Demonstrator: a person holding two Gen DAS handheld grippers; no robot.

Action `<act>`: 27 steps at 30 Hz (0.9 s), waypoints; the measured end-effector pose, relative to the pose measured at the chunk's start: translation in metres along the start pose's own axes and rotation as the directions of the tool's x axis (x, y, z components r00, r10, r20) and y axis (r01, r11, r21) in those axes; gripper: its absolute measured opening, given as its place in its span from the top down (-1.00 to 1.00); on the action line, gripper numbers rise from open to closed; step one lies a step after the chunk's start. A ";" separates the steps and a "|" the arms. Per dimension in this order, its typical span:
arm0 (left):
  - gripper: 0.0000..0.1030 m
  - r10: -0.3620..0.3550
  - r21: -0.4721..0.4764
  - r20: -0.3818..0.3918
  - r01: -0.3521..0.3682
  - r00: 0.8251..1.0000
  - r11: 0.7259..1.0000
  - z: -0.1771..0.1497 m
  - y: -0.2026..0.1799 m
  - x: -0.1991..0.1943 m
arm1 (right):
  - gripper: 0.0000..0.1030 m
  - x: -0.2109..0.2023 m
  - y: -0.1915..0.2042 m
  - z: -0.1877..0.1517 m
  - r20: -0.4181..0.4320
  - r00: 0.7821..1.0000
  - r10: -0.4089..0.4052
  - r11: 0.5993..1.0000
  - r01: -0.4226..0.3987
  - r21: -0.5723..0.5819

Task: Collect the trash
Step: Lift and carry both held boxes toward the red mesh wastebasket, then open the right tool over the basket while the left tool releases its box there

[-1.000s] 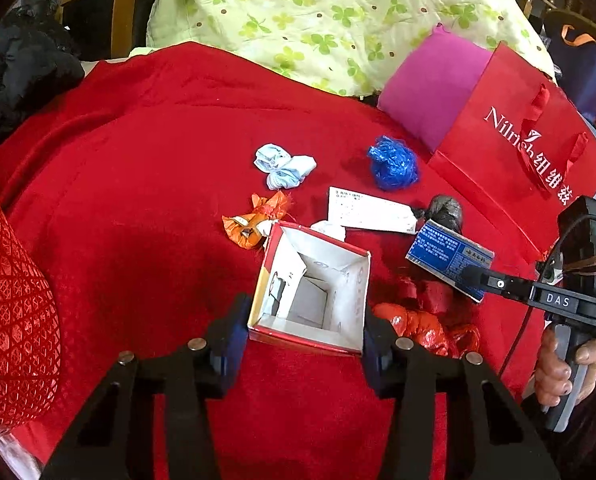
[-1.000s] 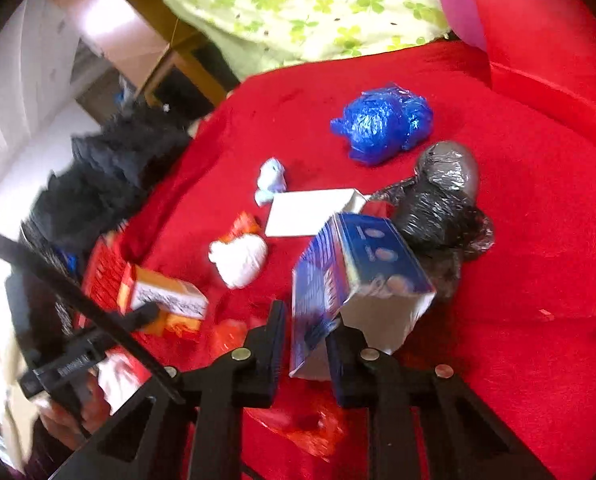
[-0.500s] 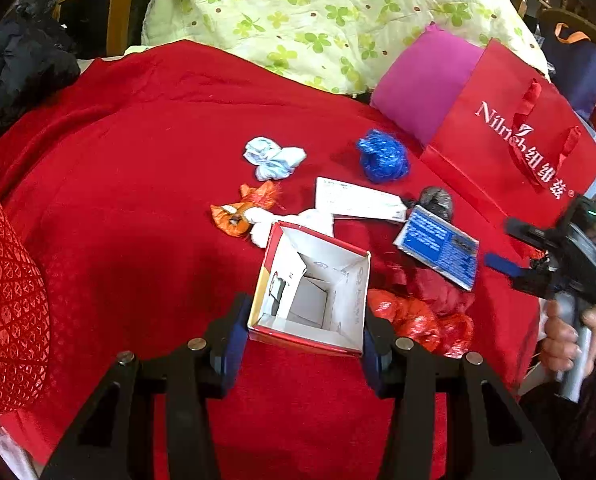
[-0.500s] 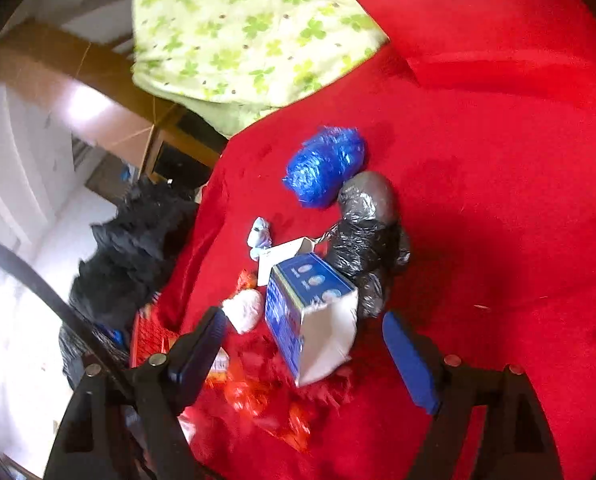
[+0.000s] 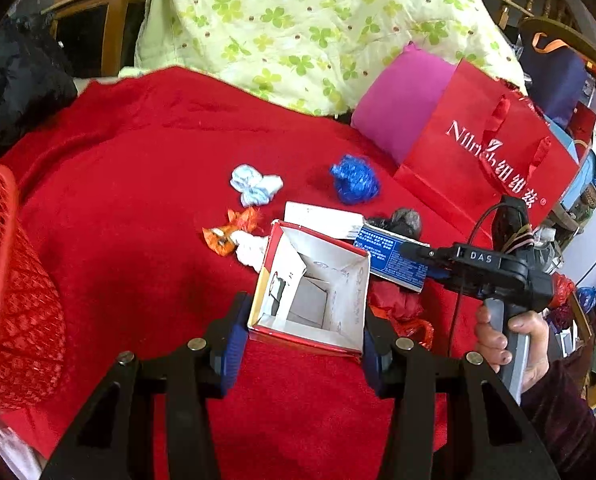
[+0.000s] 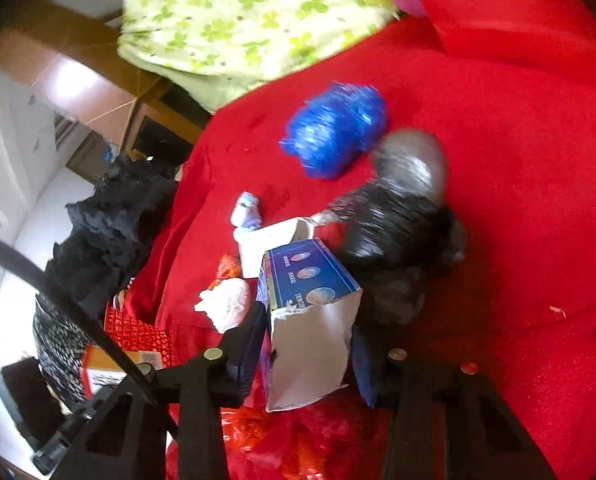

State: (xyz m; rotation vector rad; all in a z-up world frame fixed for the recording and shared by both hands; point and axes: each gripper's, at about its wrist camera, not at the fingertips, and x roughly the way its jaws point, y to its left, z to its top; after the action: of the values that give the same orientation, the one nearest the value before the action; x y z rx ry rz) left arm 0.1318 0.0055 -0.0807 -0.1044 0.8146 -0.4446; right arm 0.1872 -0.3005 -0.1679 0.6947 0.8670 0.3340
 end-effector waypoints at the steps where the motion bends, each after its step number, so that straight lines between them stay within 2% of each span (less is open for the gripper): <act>1: 0.00 0.009 0.004 0.012 -0.009 1.000 1.000 0.002 -0.001 -0.006 | 0.18 -0.004 0.008 -0.001 0.018 1.000 0.007 1.000 -0.007 -0.018; 6: 0.00 0.038 0.003 0.096 -0.038 0.995 0.999 0.011 0.002 -0.050 | 0.18 -0.026 0.037 -0.005 0.093 0.990 0.103 0.993 -0.096 -0.075; 10: -0.01 0.092 -0.029 0.179 -0.088 0.980 0.996 0.018 0.016 -0.090 | 0.18 -0.034 0.076 -0.011 0.138 0.963 0.232 0.969 -0.216 -0.118; 15: -0.02 0.249 -0.091 0.245 -0.233 0.937 0.968 0.018 0.052 -0.142 | 0.18 -0.019 0.143 -0.026 0.126 0.921 0.368 0.919 -0.340 -0.197; 18: -0.02 0.333 -0.124 0.229 -0.312 0.915 0.942 0.012 0.079 -0.158 | 0.18 0.000 0.190 -0.039 0.087 0.900 0.428 0.883 -0.395 -0.254; 22: -0.01 0.432 -0.157 0.171 -0.408 0.885 0.899 -0.001 0.117 -0.162 | 0.18 0.039 0.253 -0.059 0.026 0.898 0.439 0.851 -0.406 -0.334; 25: -0.02 0.464 -0.197 0.140 -0.434 0.875 0.879 -0.012 0.143 -0.163 | 0.17 0.063 0.289 -0.071 -0.016 0.901 0.433 0.838 -0.409 -0.362; 27: -0.05 0.465 -0.220 0.109 -0.435 0.879 0.873 -0.017 0.157 -0.158 | 0.15 0.081 0.312 -0.075 -0.034 0.907 0.419 0.834 -0.400 -0.381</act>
State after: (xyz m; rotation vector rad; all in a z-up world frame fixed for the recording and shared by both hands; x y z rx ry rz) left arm 0.0787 0.2153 -0.0259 -0.1195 0.6937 0.0873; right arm 0.1790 0.0033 -0.0372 0.5153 0.5708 0.8472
